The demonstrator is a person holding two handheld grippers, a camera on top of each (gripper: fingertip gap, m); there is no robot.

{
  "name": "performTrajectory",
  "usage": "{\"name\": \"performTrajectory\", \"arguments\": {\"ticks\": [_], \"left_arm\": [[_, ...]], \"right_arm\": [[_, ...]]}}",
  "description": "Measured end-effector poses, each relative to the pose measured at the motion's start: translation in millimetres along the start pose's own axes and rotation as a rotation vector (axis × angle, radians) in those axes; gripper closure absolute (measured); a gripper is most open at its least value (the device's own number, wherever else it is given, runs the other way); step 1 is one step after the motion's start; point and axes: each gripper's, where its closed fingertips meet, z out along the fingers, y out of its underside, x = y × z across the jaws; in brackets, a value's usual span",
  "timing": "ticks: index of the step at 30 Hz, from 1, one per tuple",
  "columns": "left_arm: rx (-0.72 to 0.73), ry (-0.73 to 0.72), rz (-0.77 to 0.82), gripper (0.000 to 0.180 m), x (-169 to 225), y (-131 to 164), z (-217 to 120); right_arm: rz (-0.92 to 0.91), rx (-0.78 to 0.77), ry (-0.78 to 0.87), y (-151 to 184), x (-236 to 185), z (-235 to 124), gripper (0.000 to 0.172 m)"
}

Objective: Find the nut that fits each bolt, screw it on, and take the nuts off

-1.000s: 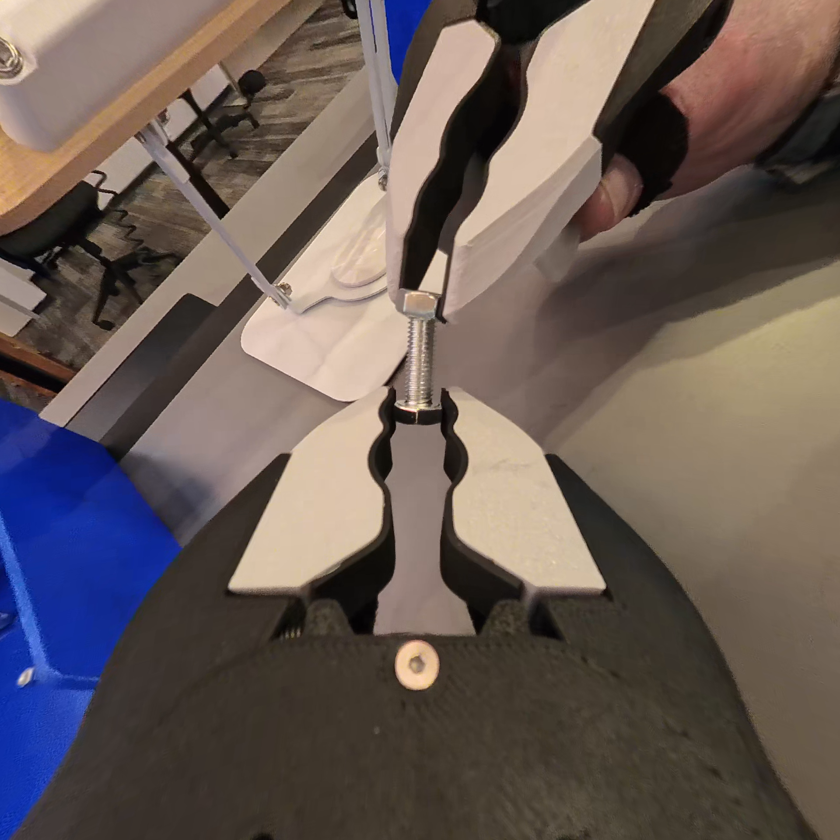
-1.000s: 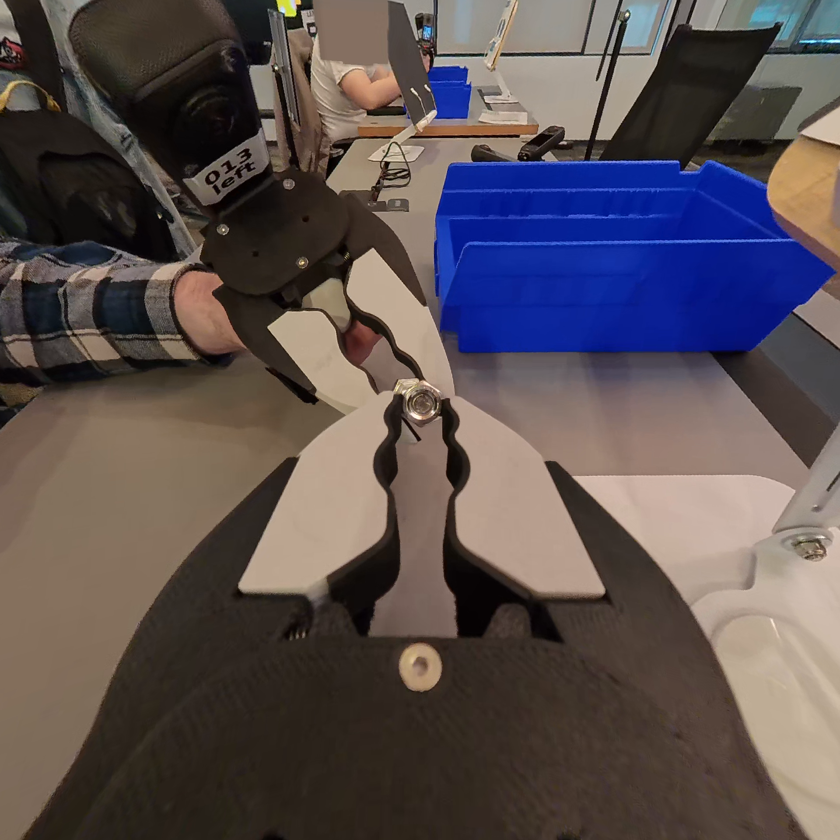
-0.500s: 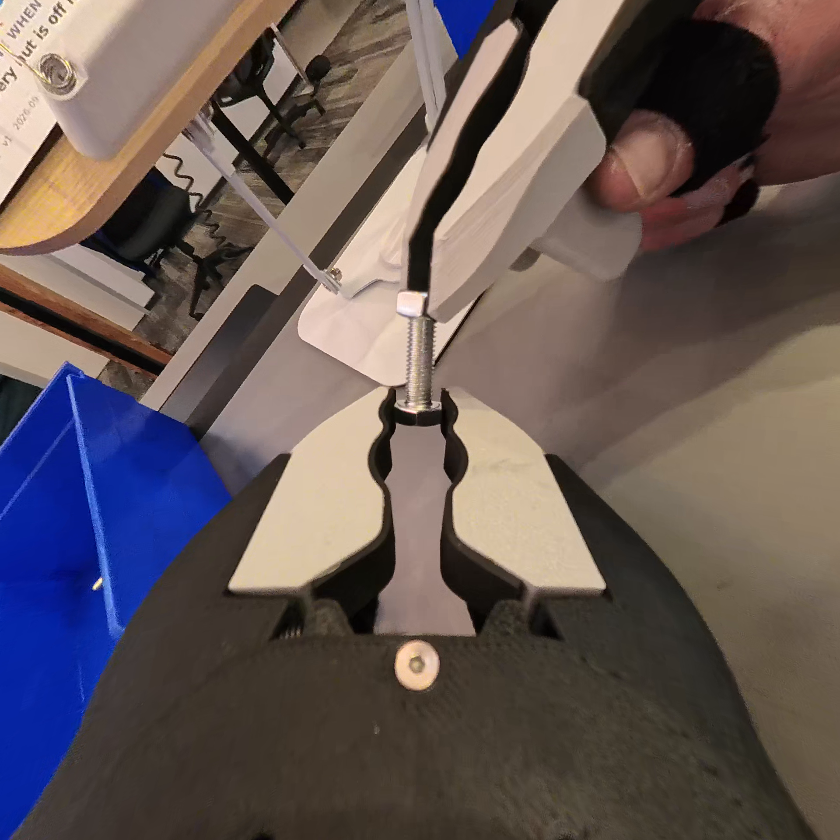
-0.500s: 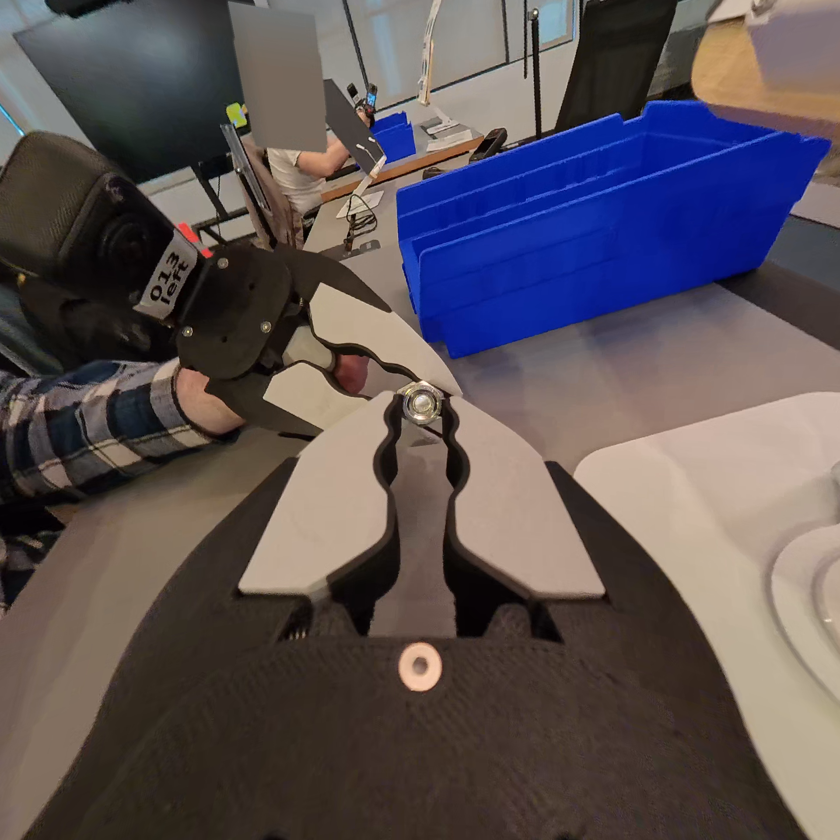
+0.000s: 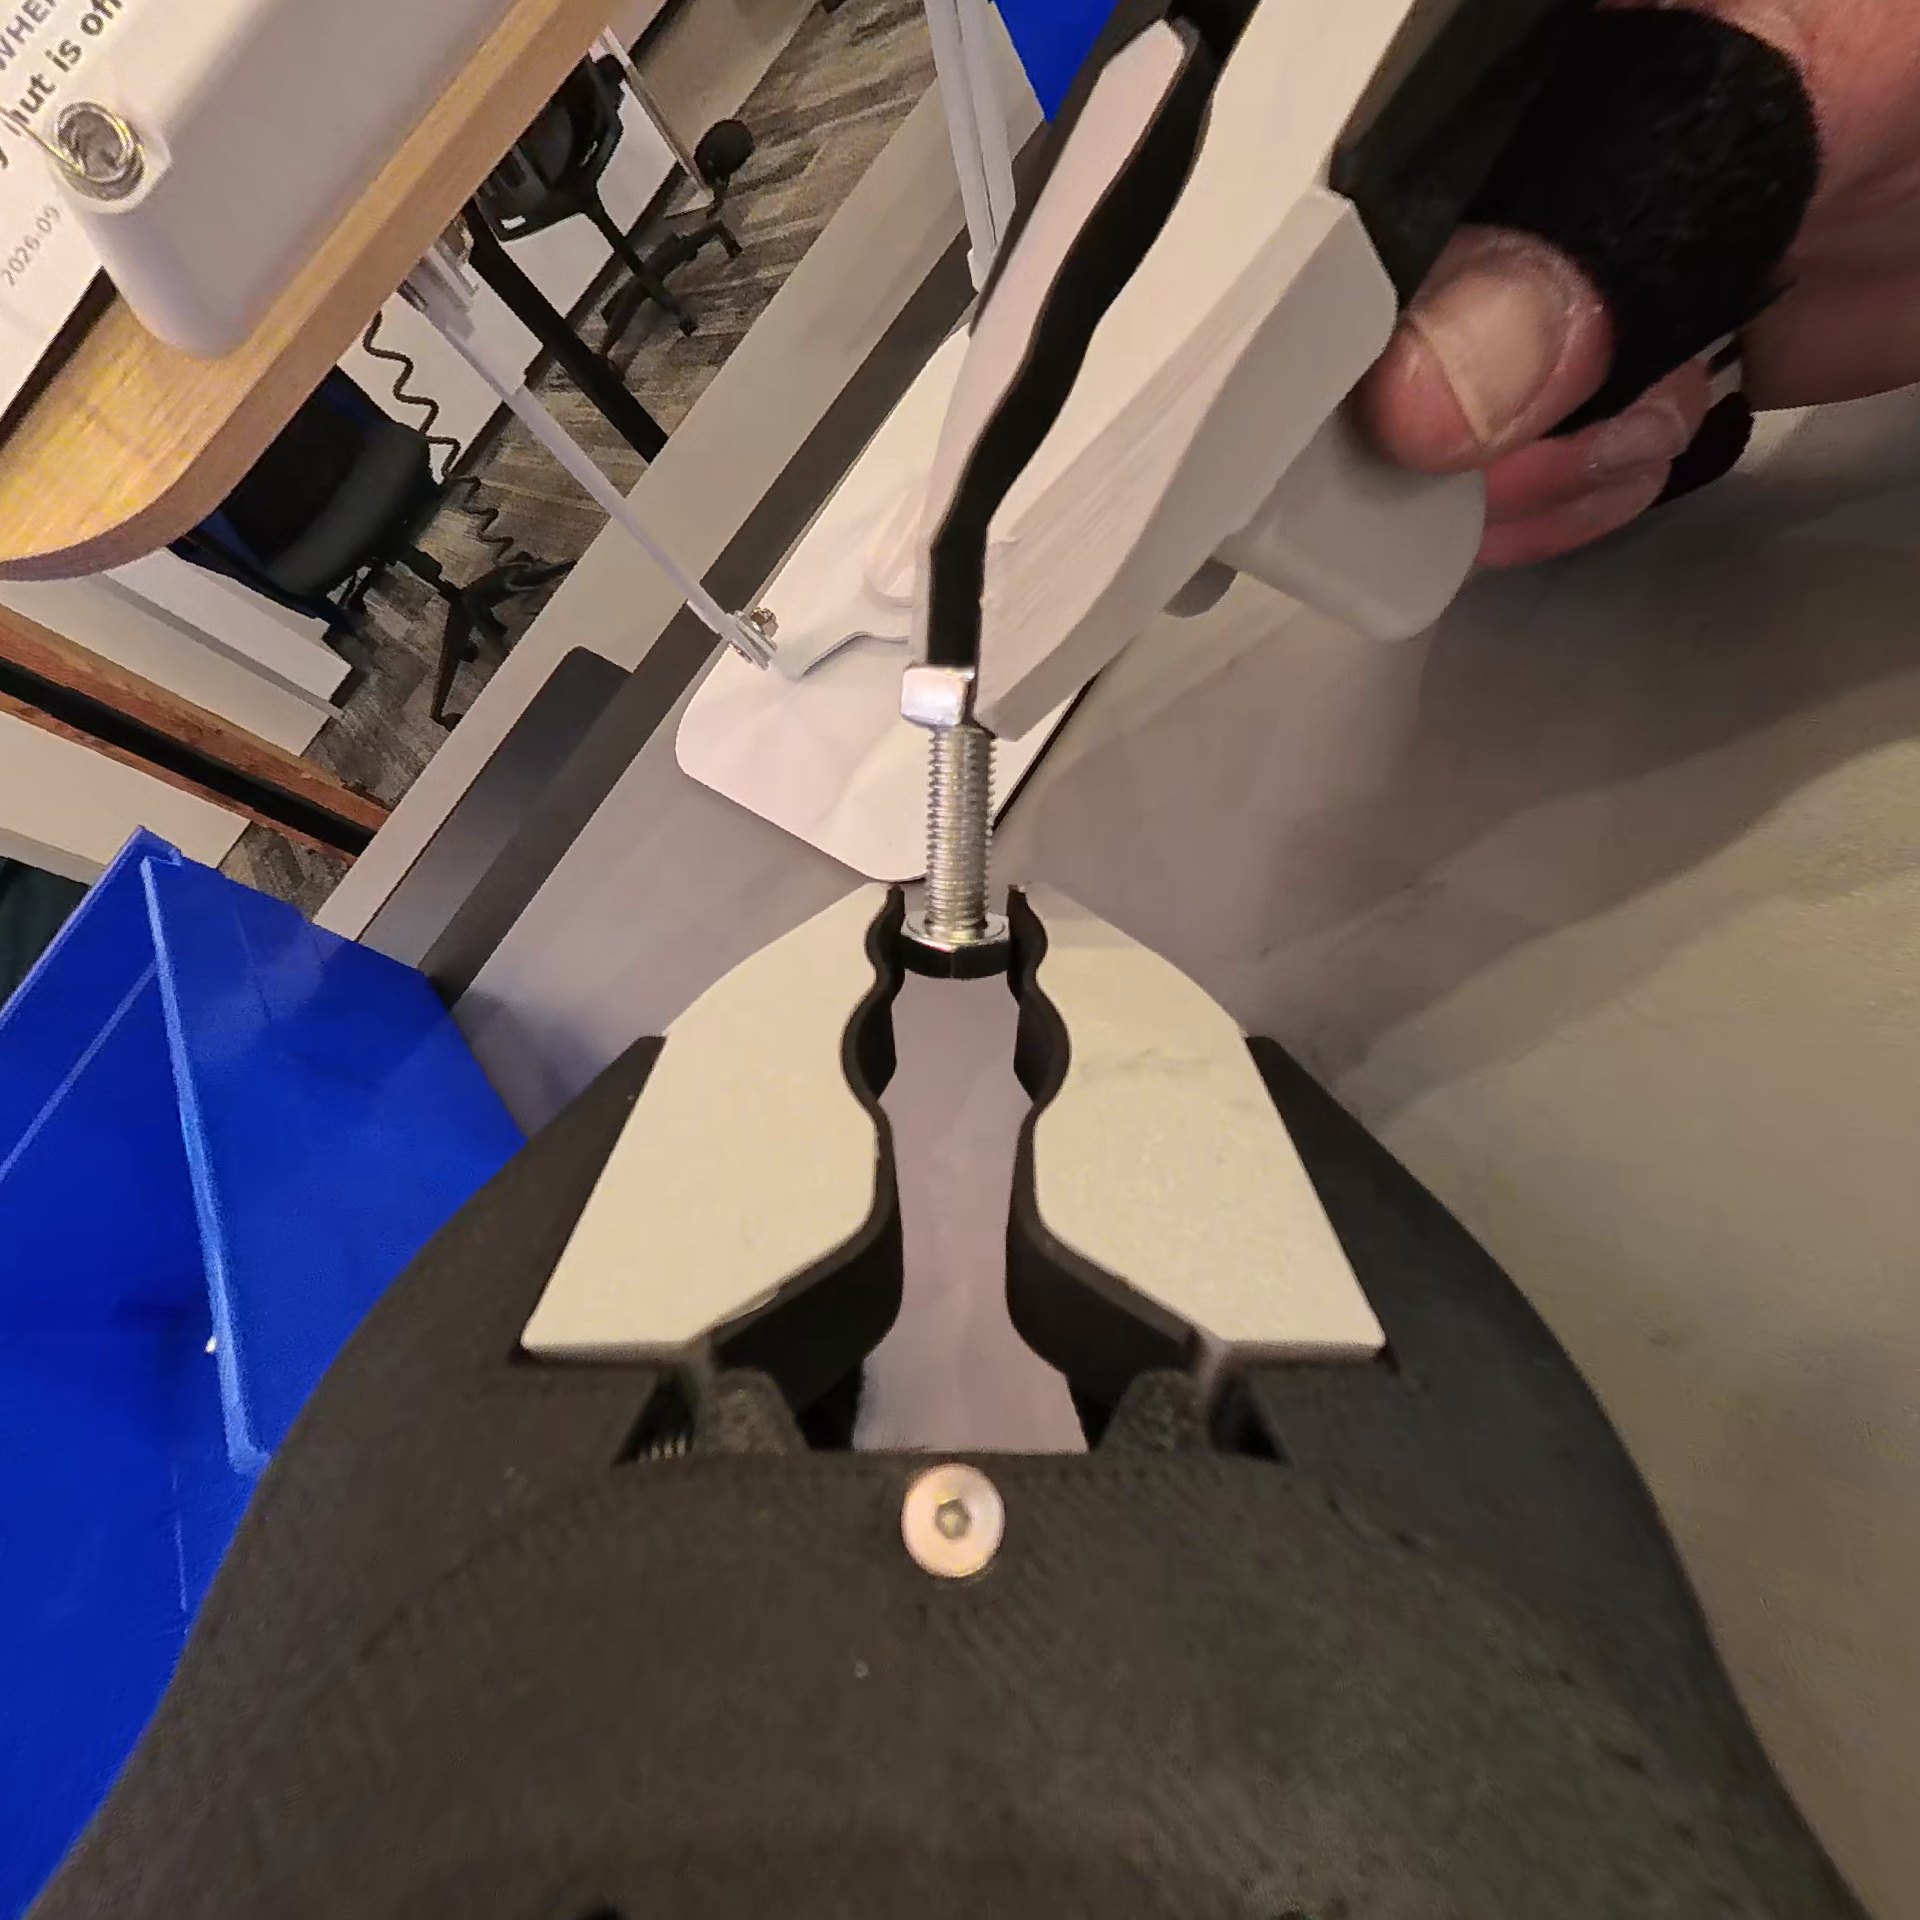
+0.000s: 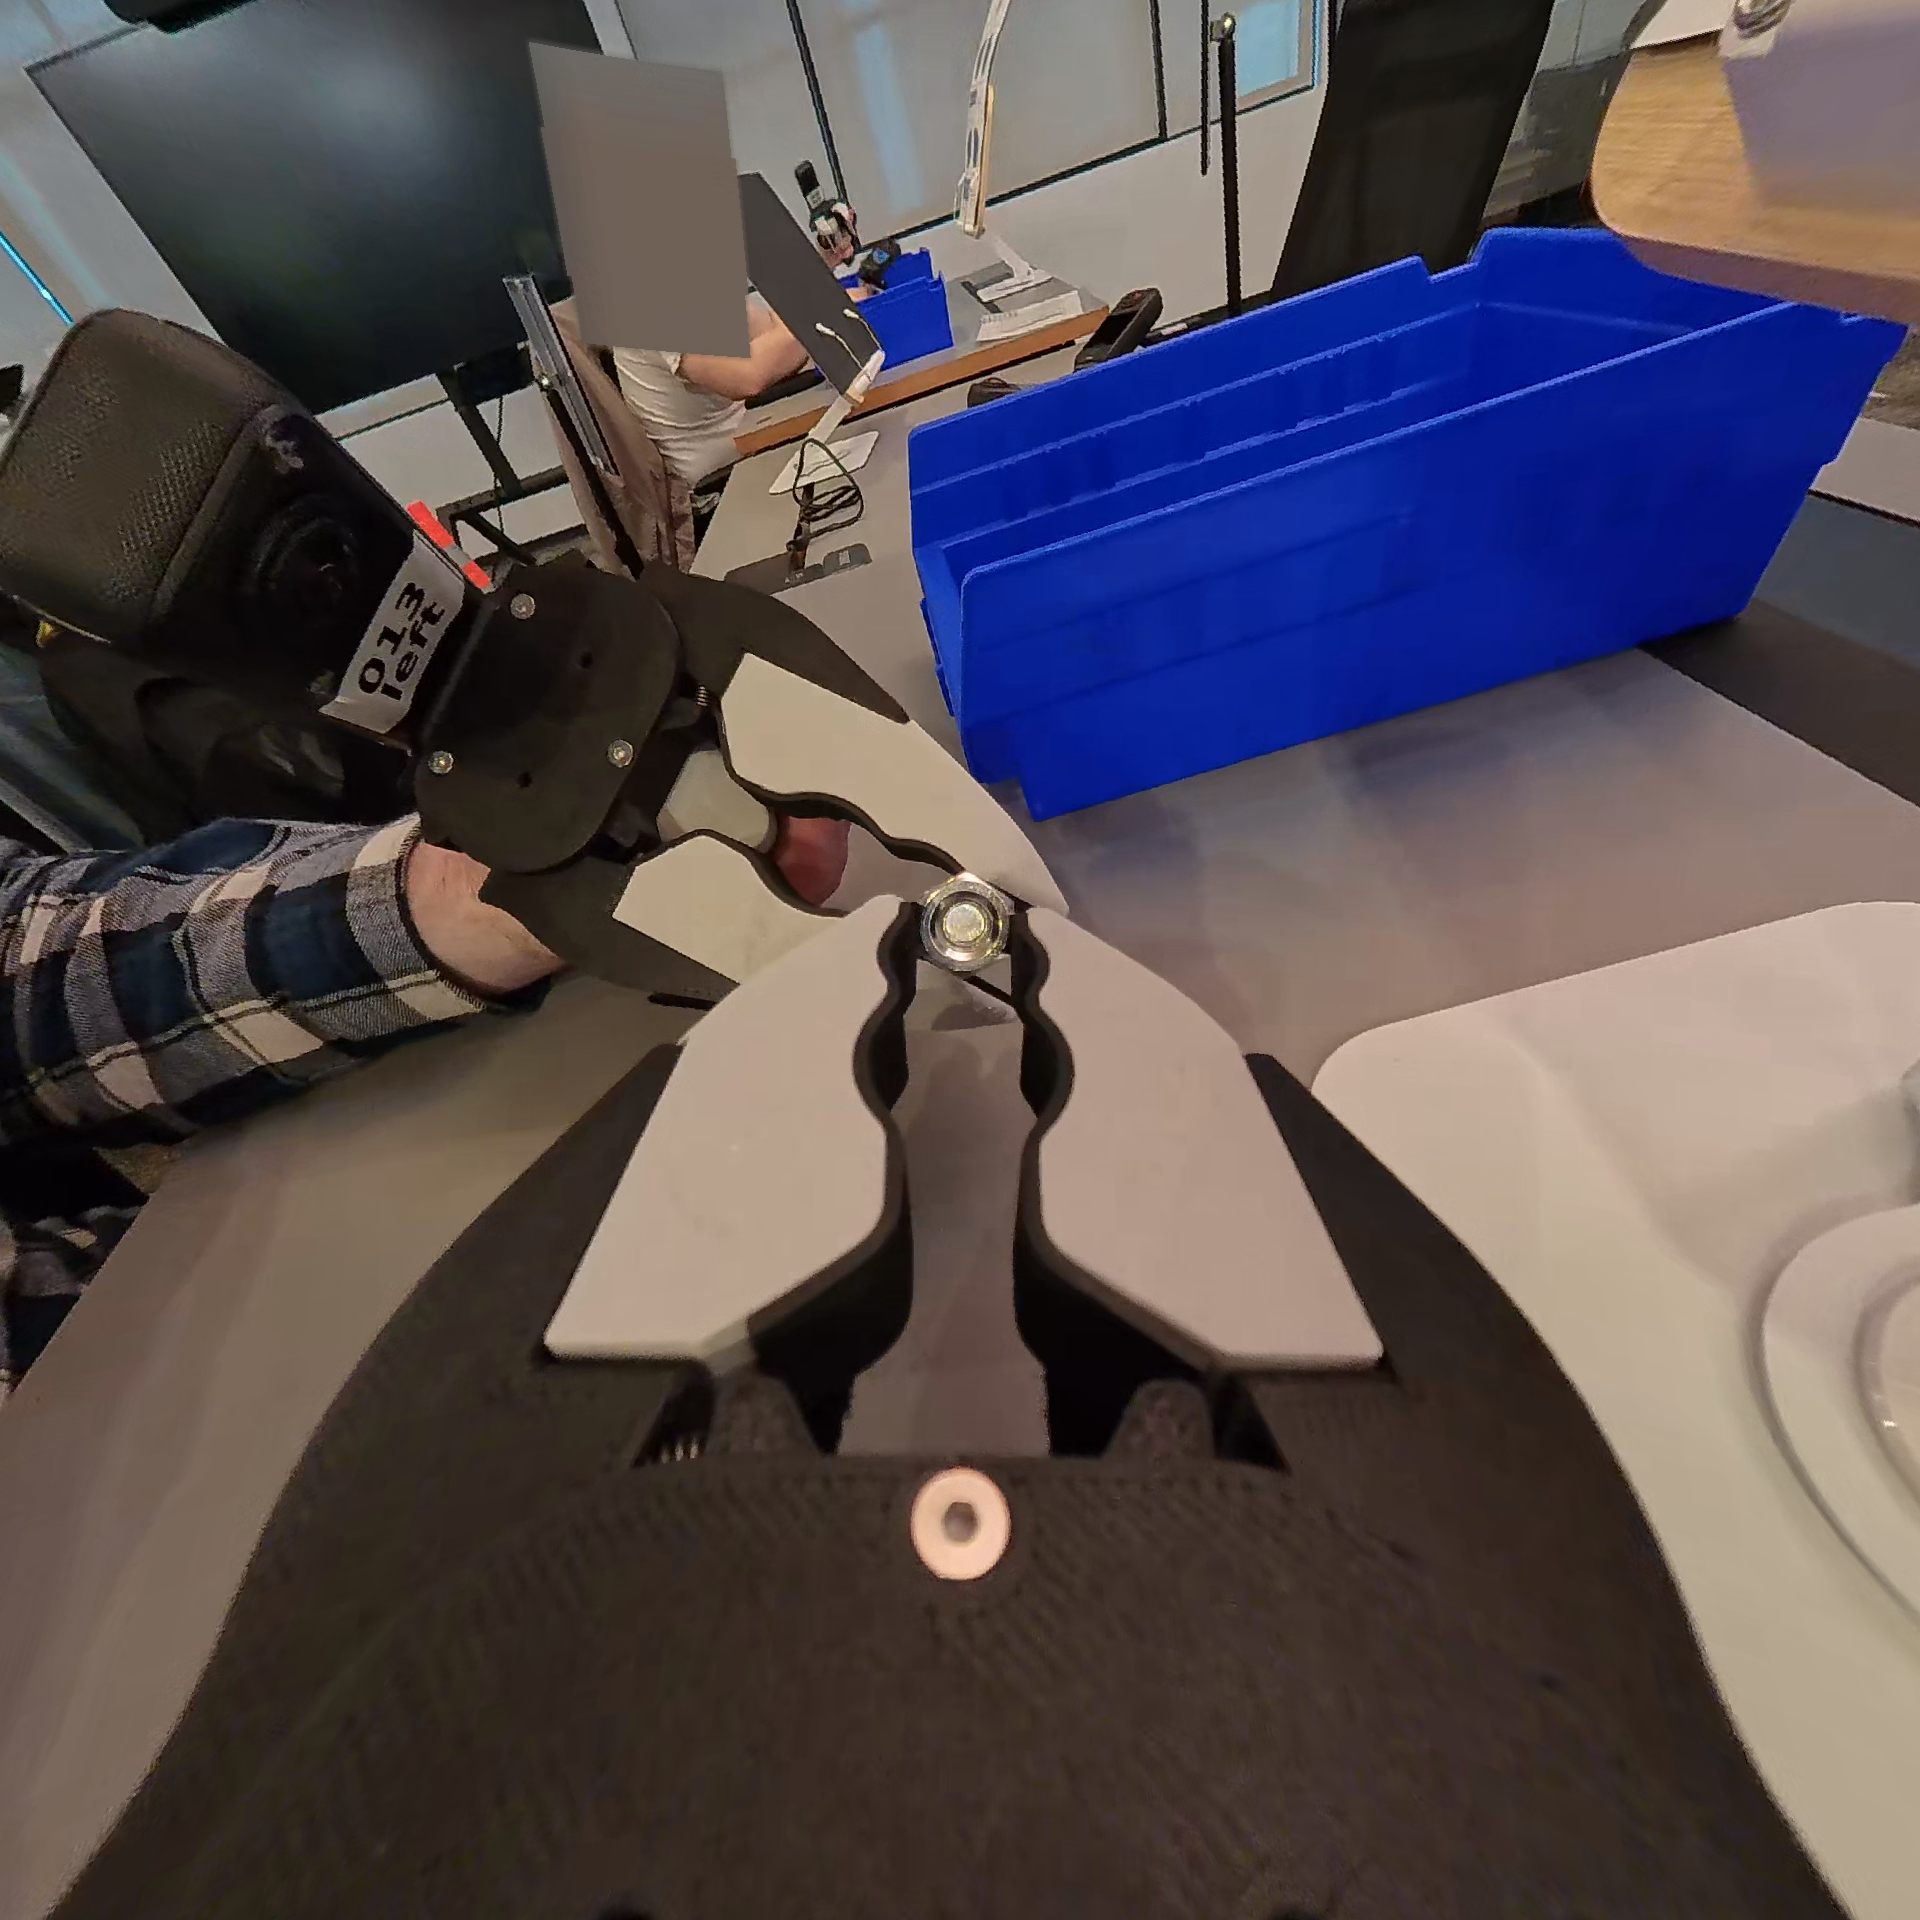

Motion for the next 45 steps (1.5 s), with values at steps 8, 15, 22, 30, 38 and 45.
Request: {"name": "performTrajectory", "arguments": {"ticks": [8, 15, 22, 30, 38, 45], "left_arm": [[-0.001, 0.015, 0.002, 0.162, 3.2, -0.1, 1.5], [-0.004, 0.033, -0.006, 0.162, 5.0, 1.0, 2.2], [0.024, 0.147, -0.046, 0.162, 13.7, 0.8, -2.2], [0.012, 0.054, 0.027, 0.162, 6.6, -0.5, -3.4], [0.033, 0.026, 0.036, 0.162, 5.3, -3.5, -3.9], [0.046, 0.03, 0.059, 0.162, 10.2, -7.2, -2.8]], "right_arm": [[-0.01, -0.002, -0.009, 0.7, -1.7, 0.8, 0.154], [-0.035, -0.016, -0.003, 2.0, -2.5, 1.4, 0.154], [-0.161, -0.078, -0.023, 3.9, -12.2, 2.2, 0.154], [-0.128, -0.047, -0.012, 0.8, -11.8, 2.1, 0.154], [-0.23, -0.038, 0.081, -3.0, -20.6, 4.7, 0.154], [-0.302, -0.061, 0.086, -0.2, -34.2, 10.0, 0.154]]}}
